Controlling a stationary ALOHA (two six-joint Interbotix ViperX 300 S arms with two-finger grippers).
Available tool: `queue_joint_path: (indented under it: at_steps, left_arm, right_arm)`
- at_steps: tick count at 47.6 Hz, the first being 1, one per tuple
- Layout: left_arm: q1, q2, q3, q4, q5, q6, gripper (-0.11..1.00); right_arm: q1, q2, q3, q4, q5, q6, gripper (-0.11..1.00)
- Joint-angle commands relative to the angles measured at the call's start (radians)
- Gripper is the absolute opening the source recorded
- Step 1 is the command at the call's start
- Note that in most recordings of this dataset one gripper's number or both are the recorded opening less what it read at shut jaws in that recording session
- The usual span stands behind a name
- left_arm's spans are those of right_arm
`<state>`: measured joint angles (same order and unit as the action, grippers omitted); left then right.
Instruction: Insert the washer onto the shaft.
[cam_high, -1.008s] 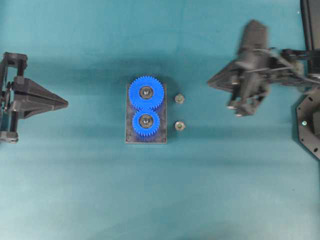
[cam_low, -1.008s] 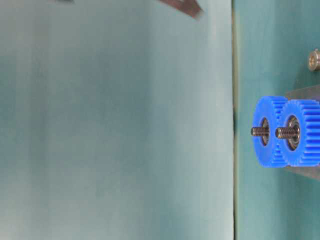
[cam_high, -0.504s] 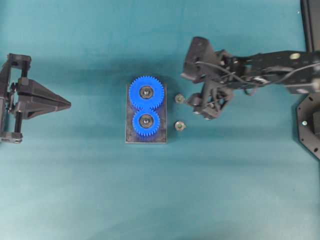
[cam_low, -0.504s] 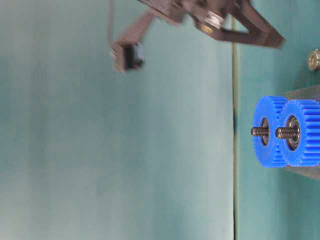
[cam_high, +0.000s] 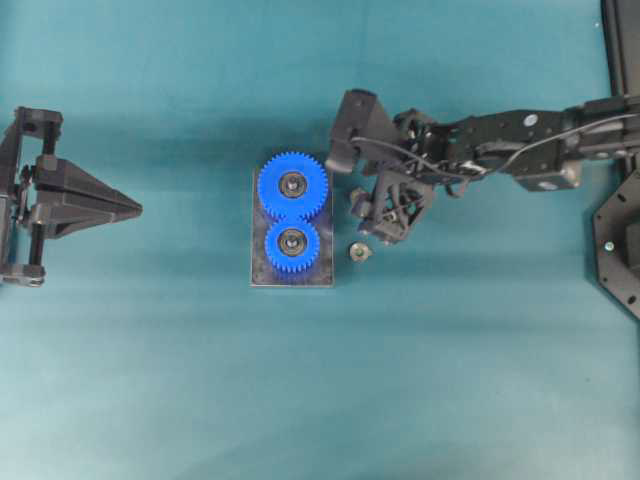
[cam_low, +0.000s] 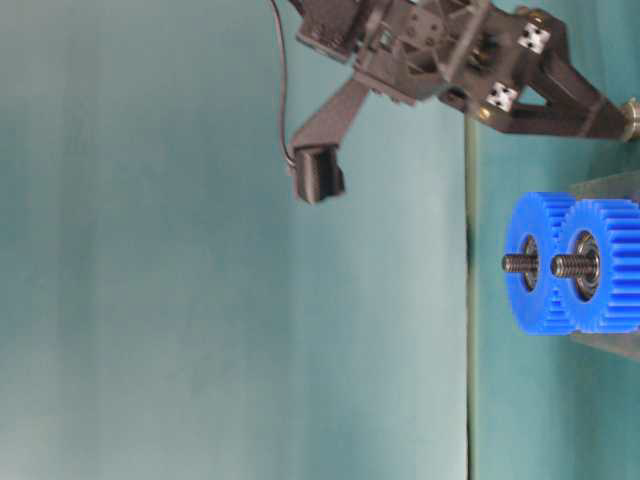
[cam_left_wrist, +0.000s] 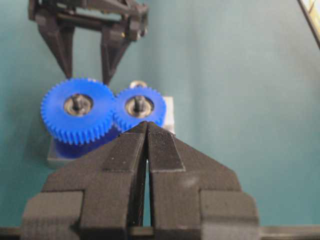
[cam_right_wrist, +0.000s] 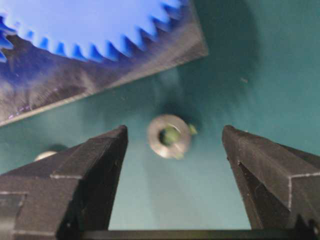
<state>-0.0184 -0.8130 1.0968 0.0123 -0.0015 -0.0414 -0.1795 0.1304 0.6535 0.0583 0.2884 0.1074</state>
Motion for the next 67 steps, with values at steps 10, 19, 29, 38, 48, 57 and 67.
queue_joint_path:
  at_steps: [10,19,29,38,48,57,67]
  left_arm:
    - [0.014,0.005,-0.008,0.003,-0.023,0.0,0.0]
    - [0.014,0.009,-0.005,0.003,-0.023,-0.002,0.0]
    - [0.014,0.009,-0.003,0.003,-0.029,-0.002,0.0]
    - [0.014,0.006,0.005,0.002,-0.041,-0.002,0.0]
    - [0.014,0.003,0.014,0.003,-0.052,-0.009,0.0]
    - [0.014,0.003,0.015,0.003,-0.061,-0.009,0.0]
    - [0.014,0.002,0.015,0.003,-0.063,-0.009,0.0]
  right_arm:
    - [0.005,0.02,-0.014,-0.002,-0.006,0.002,0.82]
    - [-0.002,0.037,-0.018,0.0,-0.008,0.002,0.78]
    - [0.002,0.041,-0.017,0.0,0.0,0.003,0.61]
    - [0.006,0.041,-0.018,0.0,0.017,0.003,0.32]
    - [0.014,0.037,-0.018,0.0,0.018,0.003,0.31]
    - [0.018,-0.009,-0.031,0.0,0.04,0.009,0.31]
    - [0.029,-0.11,-0.071,0.0,0.144,0.006,0.31]
